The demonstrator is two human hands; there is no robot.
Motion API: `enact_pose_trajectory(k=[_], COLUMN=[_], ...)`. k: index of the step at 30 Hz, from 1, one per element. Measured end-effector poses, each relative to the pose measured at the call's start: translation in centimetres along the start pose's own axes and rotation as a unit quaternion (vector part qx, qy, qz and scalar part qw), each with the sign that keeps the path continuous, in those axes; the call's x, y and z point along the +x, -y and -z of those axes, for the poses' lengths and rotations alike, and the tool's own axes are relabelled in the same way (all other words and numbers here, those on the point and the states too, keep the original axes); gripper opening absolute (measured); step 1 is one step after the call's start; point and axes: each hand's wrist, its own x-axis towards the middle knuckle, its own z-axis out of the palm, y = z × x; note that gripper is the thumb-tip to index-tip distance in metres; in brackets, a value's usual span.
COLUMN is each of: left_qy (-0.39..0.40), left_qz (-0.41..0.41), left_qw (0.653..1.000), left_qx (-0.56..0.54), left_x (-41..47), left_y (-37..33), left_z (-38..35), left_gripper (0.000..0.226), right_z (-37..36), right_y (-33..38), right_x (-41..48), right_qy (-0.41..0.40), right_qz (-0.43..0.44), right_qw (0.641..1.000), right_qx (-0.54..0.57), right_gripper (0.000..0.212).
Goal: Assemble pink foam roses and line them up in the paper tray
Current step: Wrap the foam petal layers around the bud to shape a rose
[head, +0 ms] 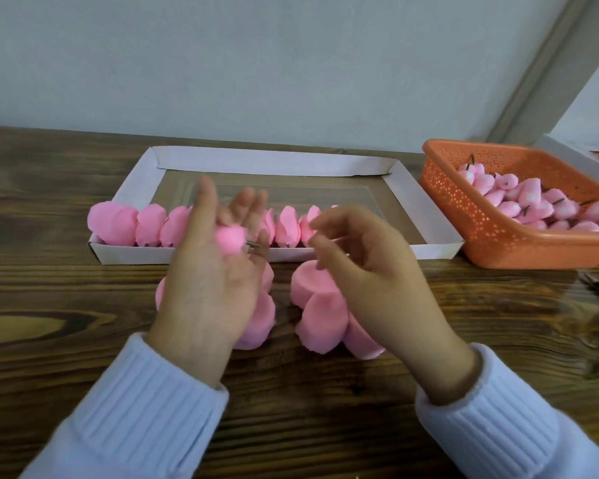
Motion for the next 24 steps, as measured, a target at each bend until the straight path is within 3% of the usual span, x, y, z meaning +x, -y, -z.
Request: enact_pose_trajectory(k=[3, 7, 11, 16, 24], left_qy=[-0.058, -0.088, -0.089, -0.087, -0.084], left_qz=[0.024, 0.032, 0.018, 0.023, 0.025], left_qw=[0.995, 0.985, 0.985, 0.984, 0.984], left_qx=[-0.083, -0.147, -0.147, -0.152, -0.153], left_x=[0.9, 1.8, 1.9, 2.0, 2.2], left_y=[-1.0, -1.9, -2.6, -2.6, -2.4], left_z=[0.9, 1.8, 2.1, 2.2, 2.3], left_gripper=[0.050, 0.037, 0.046, 0.043, 0.034], right_z=[-1.4, -4.4, -6.2, -5.9, -5.6], right_y=[0.8, 1.7, 1.5, 1.8, 1.8], right_x=[0.4, 0.4, 0.6, 0.4, 0.7], right_qy=[0.110, 0.180, 0.212, 0.234, 0.254], right_qz=[0.071, 0.209, 0.247, 0.233, 0.236], right_qw=[0.968, 0.907, 0.848, 0.852, 0.831], right_qx=[-0.214, -0.317, -0.418, -0.407, -0.435], right_gripper=[0.012, 0.012, 0.008, 0.019, 0.014])
